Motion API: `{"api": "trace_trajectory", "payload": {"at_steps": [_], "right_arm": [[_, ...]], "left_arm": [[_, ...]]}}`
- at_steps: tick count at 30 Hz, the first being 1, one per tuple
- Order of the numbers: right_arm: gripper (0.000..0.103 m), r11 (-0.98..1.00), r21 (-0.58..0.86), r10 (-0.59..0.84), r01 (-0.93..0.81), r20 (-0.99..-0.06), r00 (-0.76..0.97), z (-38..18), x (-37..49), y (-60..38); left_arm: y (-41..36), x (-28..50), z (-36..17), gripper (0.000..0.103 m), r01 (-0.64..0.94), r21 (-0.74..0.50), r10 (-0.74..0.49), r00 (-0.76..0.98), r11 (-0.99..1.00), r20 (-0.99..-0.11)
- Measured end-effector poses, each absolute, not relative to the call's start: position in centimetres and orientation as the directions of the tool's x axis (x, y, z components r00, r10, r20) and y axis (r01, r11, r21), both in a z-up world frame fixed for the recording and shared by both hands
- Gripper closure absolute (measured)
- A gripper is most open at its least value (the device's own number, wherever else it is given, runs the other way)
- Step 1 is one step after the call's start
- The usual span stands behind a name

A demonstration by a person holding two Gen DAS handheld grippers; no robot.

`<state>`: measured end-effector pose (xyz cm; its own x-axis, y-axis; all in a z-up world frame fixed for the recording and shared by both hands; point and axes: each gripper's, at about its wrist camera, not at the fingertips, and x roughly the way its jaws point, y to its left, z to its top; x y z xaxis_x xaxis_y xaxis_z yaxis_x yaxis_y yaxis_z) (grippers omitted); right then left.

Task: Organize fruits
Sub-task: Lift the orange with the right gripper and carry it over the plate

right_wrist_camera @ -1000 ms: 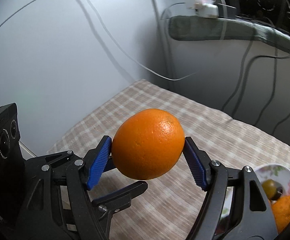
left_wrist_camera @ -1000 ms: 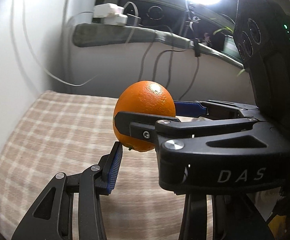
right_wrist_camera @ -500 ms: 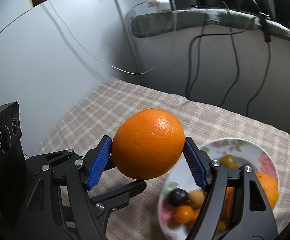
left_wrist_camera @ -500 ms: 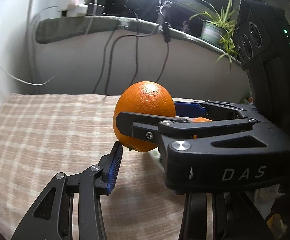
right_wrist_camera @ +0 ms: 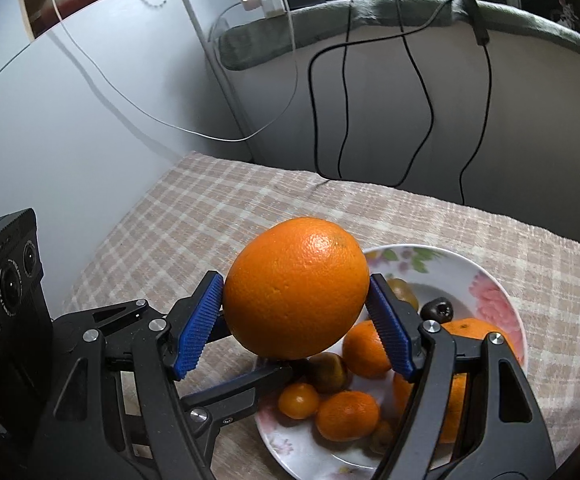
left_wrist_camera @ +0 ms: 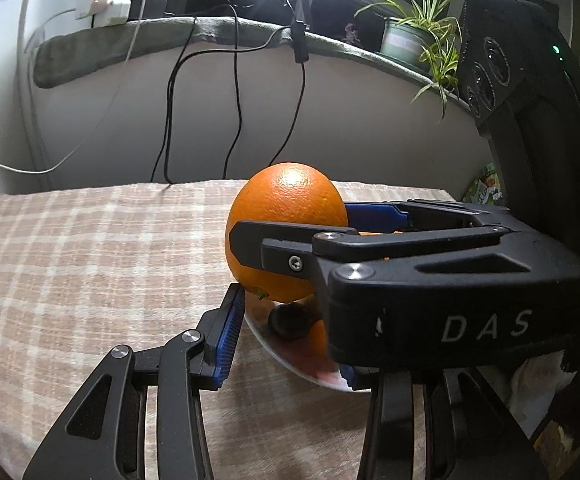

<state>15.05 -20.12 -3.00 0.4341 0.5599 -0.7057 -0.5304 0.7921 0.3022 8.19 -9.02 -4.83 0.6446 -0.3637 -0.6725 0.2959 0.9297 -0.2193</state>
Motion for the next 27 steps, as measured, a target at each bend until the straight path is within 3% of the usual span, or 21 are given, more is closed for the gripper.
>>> {"api": "trace_trajectory", "payload": {"at_steps": [27], "right_arm": [[0.027, 0.811, 0.272, 0.523, -0.518, -0.735, 0.432, -3.3, 15.2, -20.3]], "left_arm": [[-10.0, 8.6, -5.4, 0.063, 0.319, -0.193, -0.36, 0.631, 0.928, -0.687]]}}
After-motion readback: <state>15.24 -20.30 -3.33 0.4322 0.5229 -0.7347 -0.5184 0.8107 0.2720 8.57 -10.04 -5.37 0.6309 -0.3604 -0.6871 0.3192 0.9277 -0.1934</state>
